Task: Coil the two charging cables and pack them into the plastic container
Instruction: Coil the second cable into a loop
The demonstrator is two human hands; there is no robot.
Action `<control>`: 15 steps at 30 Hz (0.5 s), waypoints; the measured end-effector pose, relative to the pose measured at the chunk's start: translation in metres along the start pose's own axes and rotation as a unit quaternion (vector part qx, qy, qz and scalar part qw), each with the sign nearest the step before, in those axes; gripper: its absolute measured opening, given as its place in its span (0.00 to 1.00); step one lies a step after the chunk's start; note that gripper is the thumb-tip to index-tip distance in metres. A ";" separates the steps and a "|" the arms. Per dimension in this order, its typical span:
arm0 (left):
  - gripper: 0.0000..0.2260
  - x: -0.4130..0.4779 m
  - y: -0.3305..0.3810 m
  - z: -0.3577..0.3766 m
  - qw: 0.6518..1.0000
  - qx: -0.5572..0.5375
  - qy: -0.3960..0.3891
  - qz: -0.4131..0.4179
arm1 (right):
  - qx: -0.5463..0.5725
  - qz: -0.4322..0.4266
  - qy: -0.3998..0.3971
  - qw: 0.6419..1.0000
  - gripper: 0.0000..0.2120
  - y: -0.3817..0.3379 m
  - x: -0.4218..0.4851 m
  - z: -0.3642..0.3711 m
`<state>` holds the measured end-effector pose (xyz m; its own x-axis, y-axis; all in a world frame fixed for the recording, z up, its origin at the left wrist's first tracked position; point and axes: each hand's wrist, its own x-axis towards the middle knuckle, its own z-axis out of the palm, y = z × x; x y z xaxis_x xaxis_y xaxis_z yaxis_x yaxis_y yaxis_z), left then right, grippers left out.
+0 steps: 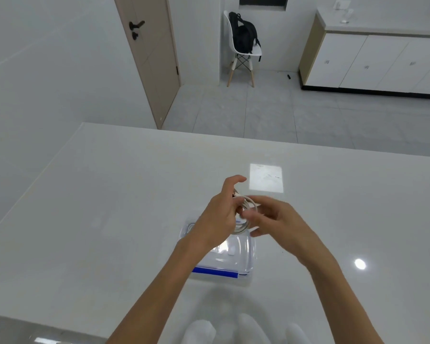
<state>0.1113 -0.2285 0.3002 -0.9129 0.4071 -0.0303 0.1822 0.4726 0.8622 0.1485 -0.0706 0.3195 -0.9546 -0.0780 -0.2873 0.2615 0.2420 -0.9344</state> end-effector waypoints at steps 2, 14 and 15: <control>0.24 0.000 0.007 -0.002 1.000 0.012 0.004 0.010 | 0.059 -0.007 -0.010 0.998 0.14 0.001 -0.002 0.010; 0.13 -0.012 0.016 0.026 0.972 -0.129 0.132 -0.148 | 0.213 0.007 0.203 0.956 0.07 0.015 -0.003 0.028; 0.13 -0.012 0.016 0.025 0.974 -0.133 0.111 -0.146 | 0.219 0.008 0.202 0.955 0.07 0.016 -0.004 0.026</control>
<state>0.1339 -0.2060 0.3022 -0.9733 0.0925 -0.2101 -0.1720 0.3123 0.9343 0.1601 -0.0912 0.2998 -0.9038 0.3237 -0.2798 0.2262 -0.1938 -0.9546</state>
